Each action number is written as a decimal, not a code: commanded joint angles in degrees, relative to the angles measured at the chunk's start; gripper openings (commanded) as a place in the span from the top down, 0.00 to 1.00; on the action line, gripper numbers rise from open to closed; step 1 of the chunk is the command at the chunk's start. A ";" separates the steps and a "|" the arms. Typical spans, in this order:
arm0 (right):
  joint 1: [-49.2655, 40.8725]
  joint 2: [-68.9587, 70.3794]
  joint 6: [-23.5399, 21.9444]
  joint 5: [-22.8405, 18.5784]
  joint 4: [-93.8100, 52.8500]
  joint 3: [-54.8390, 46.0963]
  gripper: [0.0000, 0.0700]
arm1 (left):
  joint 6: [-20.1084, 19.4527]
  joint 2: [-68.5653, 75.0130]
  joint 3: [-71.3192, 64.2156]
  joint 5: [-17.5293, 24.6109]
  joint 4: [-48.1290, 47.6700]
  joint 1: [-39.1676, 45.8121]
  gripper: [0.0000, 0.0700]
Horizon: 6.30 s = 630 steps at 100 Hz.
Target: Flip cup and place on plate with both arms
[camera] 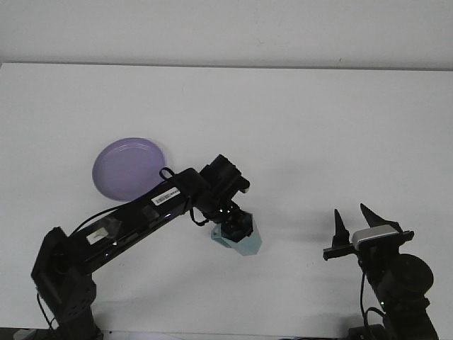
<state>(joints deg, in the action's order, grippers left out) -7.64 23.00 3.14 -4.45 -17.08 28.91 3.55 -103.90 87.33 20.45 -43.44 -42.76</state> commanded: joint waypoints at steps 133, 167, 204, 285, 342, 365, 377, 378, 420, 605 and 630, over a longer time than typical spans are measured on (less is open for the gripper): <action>-0.28 0.17 -1.44 -0.04 0.39 0.61 0.44 | -11.23 -3.19 6.21 -16.46 -5.44 44.96 0.98; -0.28 0.17 -1.42 -0.07 0.37 0.61 0.44 | -11.43 -4.70 6.38 -16.46 -3.06 45.00 0.77; -0.28 0.20 -1.42 -0.04 0.37 0.61 0.44 | -11.50 -3.34 12.70 -14.62 -7.72 45.03 0.28; -0.22 0.15 -2.51 2.84 -0.02 0.61 1.00 | -7.10 54.01 -22.56 -3.48 14.56 49.00 0.98; -0.22 -3.56 -2.23 7.48 4.20 0.50 1.00 | -3.65 93.33 -61.99 -10.08 37.44 49.03 0.98; -0.22 -3.56 -2.23 7.50 4.22 0.50 1.00 | -2.71 93.50 -61.99 -10.08 37.18 49.03 0.98; -0.22 -3.56 -2.25 7.50 4.22 0.50 1.00 | -2.69 93.50 -61.99 -10.08 37.18 49.03 0.98; -0.22 -3.56 -2.23 7.50 4.22 0.50 1.00 | -2.69 93.50 -61.99 -10.08 37.18 49.03 0.98; -0.22 -3.56 -2.25 7.50 4.24 0.50 1.00 | -2.71 94.90 -62.07 -10.08 37.18 48.46 0.98; 1.64 -6.21 4.92 8.22 8.13 -2.86 1.00 | -4.13 103.71 -86.53 -24.20 53.86 40.11 0.98; 5.05 -21.90 10.60 0.92 18.05 -20.72 1.00 | -4.13 103.71 -86.53 -24.20 53.86 40.13 0.98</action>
<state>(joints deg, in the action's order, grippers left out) -2.94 4.23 11.97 -3.25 0.54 11.38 -0.69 -0.21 1.91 -3.57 9.85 -2.55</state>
